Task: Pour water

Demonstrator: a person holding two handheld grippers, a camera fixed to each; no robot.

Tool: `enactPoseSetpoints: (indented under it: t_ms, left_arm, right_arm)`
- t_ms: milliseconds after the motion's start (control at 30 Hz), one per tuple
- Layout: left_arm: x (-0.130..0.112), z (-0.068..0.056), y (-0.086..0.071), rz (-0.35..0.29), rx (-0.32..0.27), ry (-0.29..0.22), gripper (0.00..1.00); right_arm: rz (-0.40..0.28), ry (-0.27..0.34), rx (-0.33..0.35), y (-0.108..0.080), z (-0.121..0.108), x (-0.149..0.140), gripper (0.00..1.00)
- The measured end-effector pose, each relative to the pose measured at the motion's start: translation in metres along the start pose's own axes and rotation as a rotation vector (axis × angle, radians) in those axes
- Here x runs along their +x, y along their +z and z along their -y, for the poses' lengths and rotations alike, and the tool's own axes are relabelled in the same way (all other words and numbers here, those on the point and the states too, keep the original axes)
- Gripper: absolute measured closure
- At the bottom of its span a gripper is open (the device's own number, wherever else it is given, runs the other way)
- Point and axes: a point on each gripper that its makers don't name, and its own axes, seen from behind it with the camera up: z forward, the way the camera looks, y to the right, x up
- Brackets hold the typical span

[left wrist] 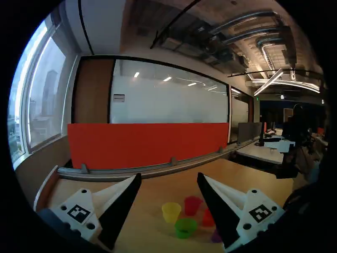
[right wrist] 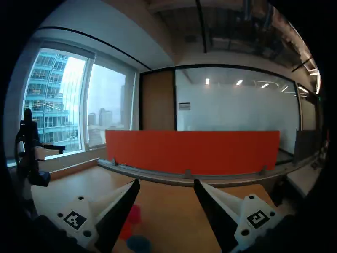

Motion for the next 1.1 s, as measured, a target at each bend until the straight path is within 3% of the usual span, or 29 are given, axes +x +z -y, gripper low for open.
enactPoseSetpoints:
  t_ms: [200,667,1100]
  left_arm:
    - [-0.001,-0.011,0.002,0.010,-0.068,0.012,0.02]
    - [-0.023,-0.025,0.007,0.072,-0.172,0.033,0.02]
    - [-0.065,-0.034,0.010,0.168,-0.253,0.086,0.02]
  right_arm:
    - [-0.006,-0.034,0.111,-0.003,0.025,0.005,0.01]
    - [0.075,-0.108,0.245,-0.005,0.051,-0.007,0.01]
    - [0.184,-0.189,0.329,-0.011,0.066,-0.050,0.00]
